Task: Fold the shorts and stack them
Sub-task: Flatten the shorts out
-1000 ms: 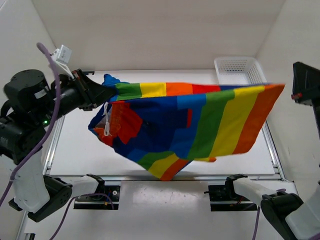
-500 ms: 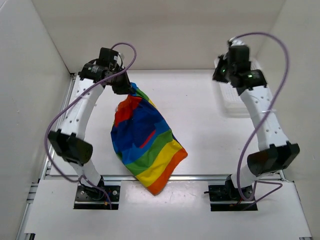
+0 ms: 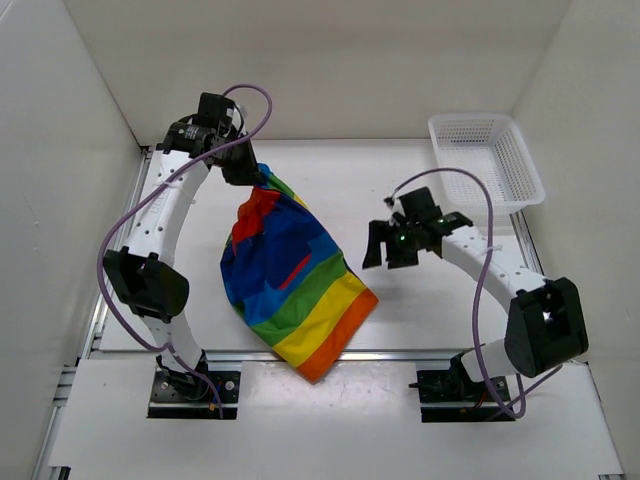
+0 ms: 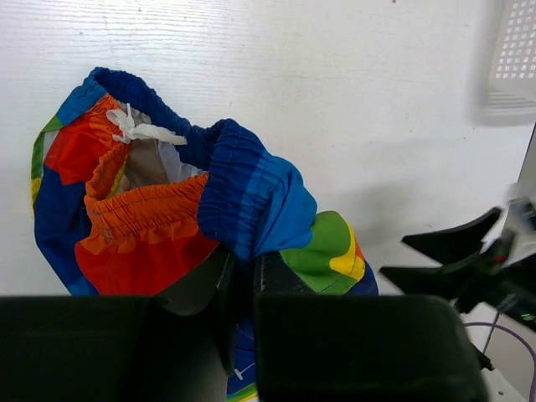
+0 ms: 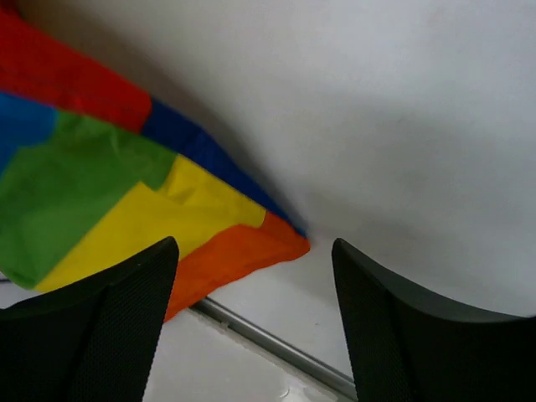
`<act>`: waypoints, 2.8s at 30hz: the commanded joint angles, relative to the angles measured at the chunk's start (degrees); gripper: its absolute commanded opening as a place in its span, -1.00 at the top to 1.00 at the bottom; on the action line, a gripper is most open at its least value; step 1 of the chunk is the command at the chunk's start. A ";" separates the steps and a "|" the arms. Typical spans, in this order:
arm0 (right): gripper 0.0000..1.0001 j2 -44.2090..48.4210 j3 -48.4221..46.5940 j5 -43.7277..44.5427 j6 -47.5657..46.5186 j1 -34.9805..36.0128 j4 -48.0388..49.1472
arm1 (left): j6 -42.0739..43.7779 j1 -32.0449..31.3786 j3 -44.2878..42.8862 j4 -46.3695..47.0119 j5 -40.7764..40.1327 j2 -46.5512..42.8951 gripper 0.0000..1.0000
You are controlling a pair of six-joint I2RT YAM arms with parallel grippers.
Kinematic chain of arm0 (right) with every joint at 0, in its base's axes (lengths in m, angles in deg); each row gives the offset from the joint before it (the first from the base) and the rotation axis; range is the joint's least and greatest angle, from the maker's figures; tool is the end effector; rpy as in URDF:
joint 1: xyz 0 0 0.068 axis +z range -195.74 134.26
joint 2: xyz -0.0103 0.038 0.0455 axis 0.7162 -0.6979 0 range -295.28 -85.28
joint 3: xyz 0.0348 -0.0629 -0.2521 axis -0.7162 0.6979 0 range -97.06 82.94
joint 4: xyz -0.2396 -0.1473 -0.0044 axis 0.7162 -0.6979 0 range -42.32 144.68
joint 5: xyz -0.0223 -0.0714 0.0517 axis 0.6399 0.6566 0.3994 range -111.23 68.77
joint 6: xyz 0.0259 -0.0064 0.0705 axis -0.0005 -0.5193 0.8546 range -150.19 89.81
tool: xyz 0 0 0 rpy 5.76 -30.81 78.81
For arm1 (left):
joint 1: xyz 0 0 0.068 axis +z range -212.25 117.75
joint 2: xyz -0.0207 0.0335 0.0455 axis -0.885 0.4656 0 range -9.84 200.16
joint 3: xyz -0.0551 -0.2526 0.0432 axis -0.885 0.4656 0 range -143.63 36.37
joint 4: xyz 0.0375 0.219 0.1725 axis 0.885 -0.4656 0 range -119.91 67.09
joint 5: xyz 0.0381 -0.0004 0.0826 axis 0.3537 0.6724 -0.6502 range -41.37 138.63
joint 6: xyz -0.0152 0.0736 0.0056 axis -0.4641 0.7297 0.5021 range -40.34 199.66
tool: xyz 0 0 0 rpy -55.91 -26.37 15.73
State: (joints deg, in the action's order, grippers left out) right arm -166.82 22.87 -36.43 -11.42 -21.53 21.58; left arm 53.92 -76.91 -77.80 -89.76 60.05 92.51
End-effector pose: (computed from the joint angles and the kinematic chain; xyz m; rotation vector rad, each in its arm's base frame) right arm 0.2948 0.1509 0.2118 -0.2335 2.5834 0.6249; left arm 0.3842 -0.1135 0.3620 -0.1685 2.5826 -0.5242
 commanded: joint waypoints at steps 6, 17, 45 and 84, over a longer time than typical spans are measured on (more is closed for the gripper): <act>-0.67 -1.69 6.01 0.69 -2.32 9.28 8.57 | 1.39 0.59 -1.14 1.81 1.68 -3.29 0.80; -0.43 -12.51 6.80 4.05 -2.86 10.33 18.77 | 1.92 0.59 0.44 1.81 1.68 -4.43 0.80; 1.00 16.22 -37.03 41.13 -7.77 9.10 -12.68 | -0.45 0.59 -13.62 -2.67 0.62 -13.56 0.80; 1.00 -33.04 -79.84 40.97 -18.26 -2.67 -3.47 | -13.56 10.87 -9.48 12.01 10.03 3.53 0.80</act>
State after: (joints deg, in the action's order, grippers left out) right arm -193.46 -54.16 8.20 -31.95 -21.18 17.15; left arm 40.39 -67.82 -86.01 -81.73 70.61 90.65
